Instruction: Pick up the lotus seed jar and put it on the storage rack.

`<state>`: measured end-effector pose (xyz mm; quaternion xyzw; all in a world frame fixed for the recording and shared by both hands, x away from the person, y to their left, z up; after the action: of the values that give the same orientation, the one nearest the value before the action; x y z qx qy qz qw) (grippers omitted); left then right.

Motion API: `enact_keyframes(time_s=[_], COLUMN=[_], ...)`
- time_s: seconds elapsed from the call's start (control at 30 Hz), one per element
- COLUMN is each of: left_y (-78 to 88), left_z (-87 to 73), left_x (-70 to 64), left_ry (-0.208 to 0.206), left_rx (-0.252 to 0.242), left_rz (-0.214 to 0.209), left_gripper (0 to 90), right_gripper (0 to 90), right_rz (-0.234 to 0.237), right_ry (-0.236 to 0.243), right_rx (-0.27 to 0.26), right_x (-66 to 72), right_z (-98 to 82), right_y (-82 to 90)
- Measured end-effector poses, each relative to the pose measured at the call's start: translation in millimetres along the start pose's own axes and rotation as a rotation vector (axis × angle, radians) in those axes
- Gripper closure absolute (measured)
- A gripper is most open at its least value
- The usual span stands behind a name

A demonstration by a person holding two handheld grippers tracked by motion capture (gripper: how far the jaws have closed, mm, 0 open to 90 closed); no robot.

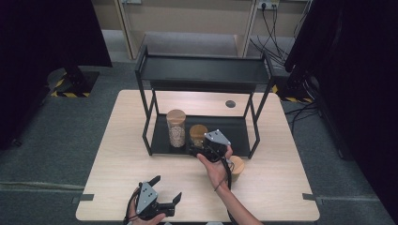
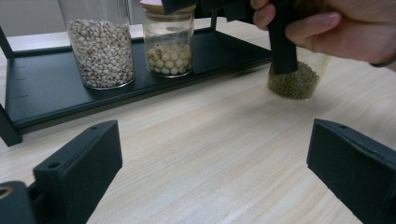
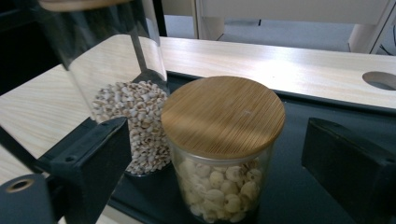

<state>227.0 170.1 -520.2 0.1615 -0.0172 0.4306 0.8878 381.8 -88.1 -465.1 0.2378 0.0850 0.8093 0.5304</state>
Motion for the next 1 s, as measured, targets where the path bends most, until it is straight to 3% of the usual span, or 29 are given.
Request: enact_keyframes(time_s=[0.33, 1.0], left_y=[-0.3, -0.5], left_z=[-0.2, -1.1], left_x=[-0.3, 1.4], left_ry=[0.001, -0.001], left_rx=[0.0, 0.002], left_rz=[0.0, 0.013], left_gripper=[2.7, 2.7], right_gripper=[4.7, 4.1], right_rz=[0.059, 0.179], right_ry=[0.047, 0.082], right_rx=[-0.03, -0.031], right_x=[4.8, 3.3], right_z=[1.1, -14.7], right_y=[27.5, 63.9])
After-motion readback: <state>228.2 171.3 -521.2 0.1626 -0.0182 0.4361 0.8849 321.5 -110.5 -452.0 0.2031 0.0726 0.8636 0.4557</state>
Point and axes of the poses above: each handheld gripper's, and its own axes: y roughly backward along the jaws, z roughly out of its top, x roughly to its left, the point moved 10 cm from there along -y, roughly forward along the jaws, and after that the axes turned 14 degrees about -y, right-handed, at the moved point
